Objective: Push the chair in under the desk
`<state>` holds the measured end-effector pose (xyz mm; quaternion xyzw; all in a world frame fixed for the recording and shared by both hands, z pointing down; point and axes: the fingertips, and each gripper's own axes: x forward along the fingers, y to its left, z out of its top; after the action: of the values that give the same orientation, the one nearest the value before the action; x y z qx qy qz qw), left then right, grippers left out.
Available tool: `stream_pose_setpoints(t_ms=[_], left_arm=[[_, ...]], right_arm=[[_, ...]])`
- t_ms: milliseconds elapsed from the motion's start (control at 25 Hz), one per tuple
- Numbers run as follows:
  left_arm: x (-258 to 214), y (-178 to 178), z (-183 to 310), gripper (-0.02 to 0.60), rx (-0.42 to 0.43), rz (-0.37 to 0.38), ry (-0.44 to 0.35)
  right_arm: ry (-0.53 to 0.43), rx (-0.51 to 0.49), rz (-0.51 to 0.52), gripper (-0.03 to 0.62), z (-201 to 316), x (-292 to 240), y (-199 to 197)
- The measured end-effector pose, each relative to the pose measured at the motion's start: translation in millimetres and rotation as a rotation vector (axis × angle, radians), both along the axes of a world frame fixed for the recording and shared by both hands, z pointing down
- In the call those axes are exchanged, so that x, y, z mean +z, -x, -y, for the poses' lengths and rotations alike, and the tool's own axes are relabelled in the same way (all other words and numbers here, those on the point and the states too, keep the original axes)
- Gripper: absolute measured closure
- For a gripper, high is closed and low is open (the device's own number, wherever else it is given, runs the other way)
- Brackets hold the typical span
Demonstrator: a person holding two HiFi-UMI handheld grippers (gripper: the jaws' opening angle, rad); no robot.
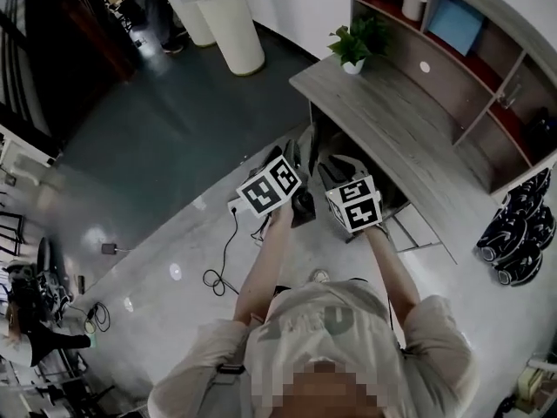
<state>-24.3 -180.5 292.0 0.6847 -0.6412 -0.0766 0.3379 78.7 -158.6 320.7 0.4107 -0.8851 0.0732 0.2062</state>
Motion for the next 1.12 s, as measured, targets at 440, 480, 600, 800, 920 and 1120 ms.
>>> stream_pose_setpoints(t_ms=[440, 480, 600, 800, 920, 1120], left_arm=[[-228.9, 5.1, -127.5, 0.566, -0.013, 0.372, -0.748], [-230.4, 5.7, -135.8, 0.566, -0.026, 0.416, -0.758], [-228.0, 11.8, -148.8, 0.567, -0.061, 0.468, -0.756], [-211.4, 16.6, -153.3, 0.567, -0.079, 0.486, -0.708], [-208.5, 16.8, -152.9, 0.567, -0.076, 0.47, -0.7], [-208.3, 14.1, -148.0, 0.568, -0.057, 0.46, -0.694]], right_arm=[[-0.596, -0.019, 0.413, 0.48, -72.0, -235.1, 5.4], [-0.61, -0.02, 0.399, 0.484, -78.8, -237.3, 5.6], [-0.64, -0.027, 0.362, 0.492, -92.2, -237.2, 9.6], [-0.585, -0.037, 0.386, 0.576, -103.4, -223.2, 12.6], [-0.588, -0.045, 0.372, 0.576, -103.1, -219.9, 10.9], [-0.589, -0.029, 0.357, 0.576, -99.8, -217.9, 8.7]])
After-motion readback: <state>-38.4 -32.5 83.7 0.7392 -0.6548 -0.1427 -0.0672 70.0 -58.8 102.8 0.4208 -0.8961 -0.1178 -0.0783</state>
